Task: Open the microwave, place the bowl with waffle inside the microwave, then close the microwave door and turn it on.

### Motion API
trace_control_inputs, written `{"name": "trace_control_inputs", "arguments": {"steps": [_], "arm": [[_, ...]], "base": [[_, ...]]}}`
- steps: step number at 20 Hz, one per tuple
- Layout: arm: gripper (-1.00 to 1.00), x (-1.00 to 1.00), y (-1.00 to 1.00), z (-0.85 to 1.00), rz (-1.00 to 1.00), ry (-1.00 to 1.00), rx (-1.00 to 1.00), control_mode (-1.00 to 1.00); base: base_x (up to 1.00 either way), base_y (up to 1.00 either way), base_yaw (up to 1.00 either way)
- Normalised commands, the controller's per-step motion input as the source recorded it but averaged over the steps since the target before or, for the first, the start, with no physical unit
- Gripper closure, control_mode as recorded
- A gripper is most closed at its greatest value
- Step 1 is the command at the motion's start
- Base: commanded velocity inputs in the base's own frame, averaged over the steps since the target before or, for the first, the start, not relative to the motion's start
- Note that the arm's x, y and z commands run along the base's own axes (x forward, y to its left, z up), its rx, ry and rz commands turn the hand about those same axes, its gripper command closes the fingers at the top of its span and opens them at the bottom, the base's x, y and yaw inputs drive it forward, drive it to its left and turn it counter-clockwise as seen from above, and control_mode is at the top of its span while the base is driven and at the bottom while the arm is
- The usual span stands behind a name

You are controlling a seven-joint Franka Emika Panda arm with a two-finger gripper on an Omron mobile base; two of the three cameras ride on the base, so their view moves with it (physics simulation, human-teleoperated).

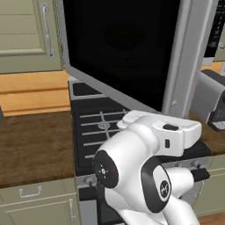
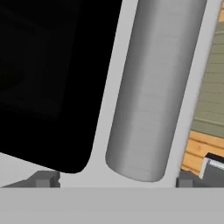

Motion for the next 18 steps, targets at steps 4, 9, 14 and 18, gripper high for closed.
{"name": "trace_control_inputs", "arguments": {"steps": [4, 9, 14, 18], "arm": [[-1.0, 0.56, -0.42, 0.0, 0.0, -0.03, 0.03, -1.0], [-1.0, 0.61, -0.54, 0.0, 0.0, -0.12, 0.12, -1.0], [-1.0, 0.62, -0.47, 0.0, 0.0, -0.03, 0.14, -1.0], [-1.0, 0.46, -0.56, 0.0, 0.02, -0.02, 0.19, -1.0]], "base": [[0.0, 0.0, 0.0], [0.0, 0.0, 0.0], [0.0, 0.0, 0.0], [0.0, 0.0, 0.0]]}}
